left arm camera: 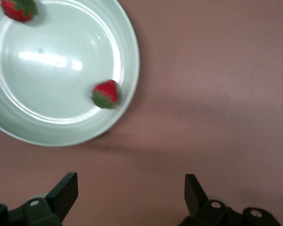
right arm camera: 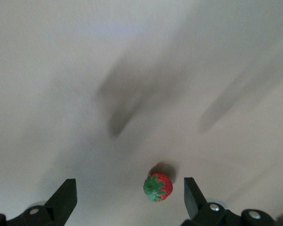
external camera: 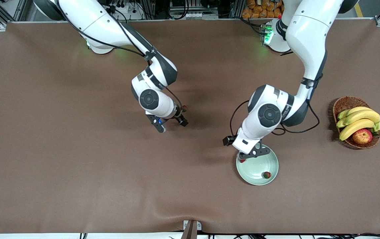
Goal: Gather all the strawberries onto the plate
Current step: 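Set the third strawberry down mid-table with the right gripper while left returns, then grasp the third strawberry with the left gripper while the right withdraws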
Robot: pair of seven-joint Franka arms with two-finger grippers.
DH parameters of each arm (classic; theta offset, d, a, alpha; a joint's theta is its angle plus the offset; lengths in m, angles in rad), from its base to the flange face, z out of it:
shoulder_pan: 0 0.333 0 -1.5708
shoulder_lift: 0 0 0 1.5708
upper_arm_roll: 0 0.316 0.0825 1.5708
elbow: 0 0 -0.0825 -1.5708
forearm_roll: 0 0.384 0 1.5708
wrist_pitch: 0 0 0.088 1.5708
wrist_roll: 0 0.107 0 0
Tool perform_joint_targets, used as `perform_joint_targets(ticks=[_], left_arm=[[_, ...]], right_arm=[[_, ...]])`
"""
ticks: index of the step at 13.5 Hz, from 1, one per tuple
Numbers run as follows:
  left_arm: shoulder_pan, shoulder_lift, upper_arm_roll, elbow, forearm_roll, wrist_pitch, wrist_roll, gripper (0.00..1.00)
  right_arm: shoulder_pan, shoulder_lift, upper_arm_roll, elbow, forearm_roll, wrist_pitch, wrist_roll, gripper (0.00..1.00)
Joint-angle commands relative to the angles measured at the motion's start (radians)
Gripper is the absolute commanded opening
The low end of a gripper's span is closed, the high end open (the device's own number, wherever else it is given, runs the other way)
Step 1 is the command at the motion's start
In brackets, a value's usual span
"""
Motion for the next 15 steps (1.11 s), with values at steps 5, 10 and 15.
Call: perform_joint_targets(ticks=[5, 10, 15], left_arm=[[-0.157, 0.024, 0.008, -0.003, -0.013, 0.008, -0.124, 1.00], [-0.317, 0.053, 0.010, -0.011, 0.010, 0.011, -0.208, 1.00], [-0.444, 0.104, 0.015, -0.002, 0.194, 0.089, -0.394, 1.00]], right_arm=[[-0.164, -0.037, 0.013, 0.117, -0.109, -0.181, -0.113, 1.00], [-0.304, -0.068, 0.014, 0.151, -0.109, -0.238, -0.341, 1.00], [-0.419, -0.111, 0.011, 0.151, -0.148, -0.284, -0.559, 1.00]])
